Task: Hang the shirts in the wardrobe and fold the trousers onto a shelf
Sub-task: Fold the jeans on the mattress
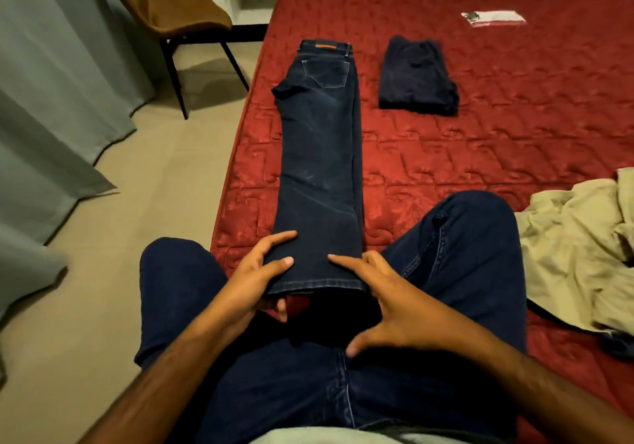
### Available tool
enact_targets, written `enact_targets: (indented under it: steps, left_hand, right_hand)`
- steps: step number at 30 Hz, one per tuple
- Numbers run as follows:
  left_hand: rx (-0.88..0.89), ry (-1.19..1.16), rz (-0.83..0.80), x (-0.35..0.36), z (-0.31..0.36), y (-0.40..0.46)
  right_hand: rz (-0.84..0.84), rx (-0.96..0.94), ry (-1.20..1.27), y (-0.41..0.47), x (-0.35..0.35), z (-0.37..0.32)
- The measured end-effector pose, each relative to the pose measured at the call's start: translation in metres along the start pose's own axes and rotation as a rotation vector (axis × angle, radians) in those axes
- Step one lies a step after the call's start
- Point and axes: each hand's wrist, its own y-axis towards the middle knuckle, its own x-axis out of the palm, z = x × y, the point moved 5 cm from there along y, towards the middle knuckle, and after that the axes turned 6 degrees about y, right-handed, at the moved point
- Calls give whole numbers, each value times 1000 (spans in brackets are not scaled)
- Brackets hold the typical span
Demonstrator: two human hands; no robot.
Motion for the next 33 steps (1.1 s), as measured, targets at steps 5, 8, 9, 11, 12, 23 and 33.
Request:
enact_targets:
  steps: [5,8,9,11,12,23,33]
  left_hand:
    - [-144,-152,-126,0,10,3]
    - [-182,-13,-308,-4,16,0]
    - [-186,108,-361,-10,16,4]
    - [-80,439,-359,-30,22,26]
    - [32,609,-297,-42,29,43]
    - [467,1105,-317,-25,35,182]
    - [274,406,-122,-46,27,223]
  right_hand:
    - [318,-208,-263,21,-29,7]
    - [217,-322,-455,33,-31,1]
    - [124,-366,-442,38,-28,0]
    - [-25,-375,-255,49,-26,-4]
    - [-53,-345,-142,54,-26,-6]
    - [92,-196,95,89,-61,-22]
    - [291,-66,570,245,-217,-19]
